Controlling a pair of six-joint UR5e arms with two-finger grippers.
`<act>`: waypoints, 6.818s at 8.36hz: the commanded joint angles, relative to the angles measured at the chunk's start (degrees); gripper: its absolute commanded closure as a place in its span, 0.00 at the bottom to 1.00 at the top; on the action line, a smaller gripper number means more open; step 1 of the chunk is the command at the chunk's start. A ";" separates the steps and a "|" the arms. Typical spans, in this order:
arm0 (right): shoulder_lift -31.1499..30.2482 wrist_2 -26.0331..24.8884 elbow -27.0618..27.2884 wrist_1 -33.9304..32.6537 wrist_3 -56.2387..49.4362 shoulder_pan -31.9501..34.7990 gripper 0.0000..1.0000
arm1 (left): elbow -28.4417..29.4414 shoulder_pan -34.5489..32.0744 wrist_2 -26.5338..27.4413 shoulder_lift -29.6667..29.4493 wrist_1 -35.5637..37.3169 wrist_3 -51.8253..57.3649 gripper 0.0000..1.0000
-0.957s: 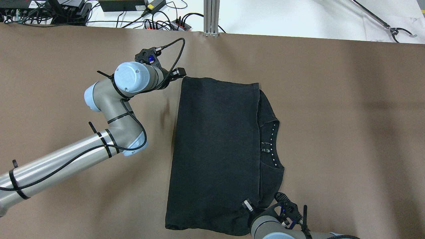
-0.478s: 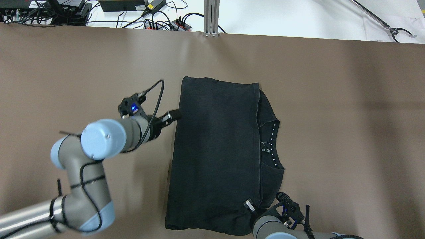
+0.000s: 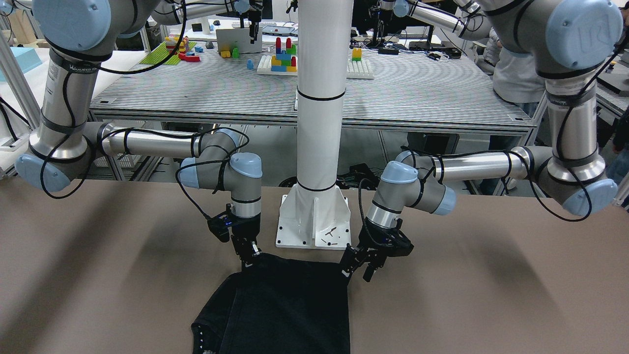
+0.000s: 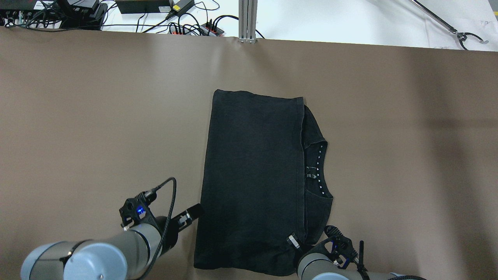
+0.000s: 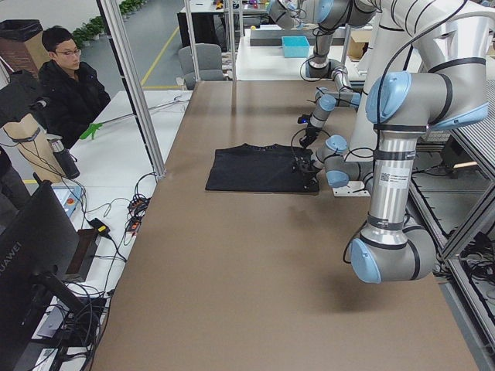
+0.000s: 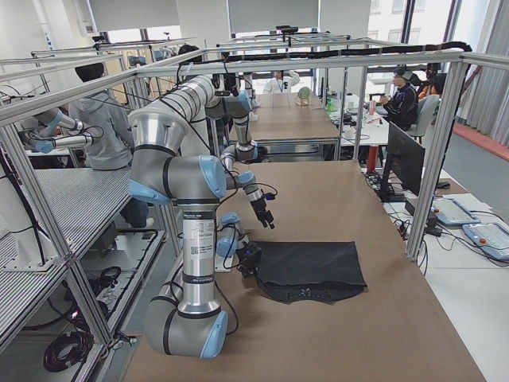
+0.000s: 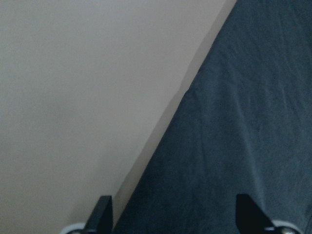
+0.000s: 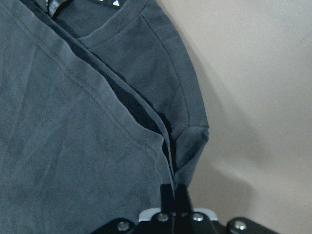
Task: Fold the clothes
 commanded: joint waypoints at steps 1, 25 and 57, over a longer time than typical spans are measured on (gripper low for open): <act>0.06 -0.02 -0.12 0.00 0.00 0.05 1.00 | 1.24 6.24 3.75 0.97 -0.05 -2.83 0.18; 1.19 16.77 6.05 0.35 -5.50 17.03 1.00 | -4.13 -8.70 -11.37 -6.63 5.81 1.36 1.00; -10.39 28.98 -33.89 32.27 -143.44 77.31 0.05 | 29.20 -74.00 -28.42 16.17 -14.20 119.78 0.06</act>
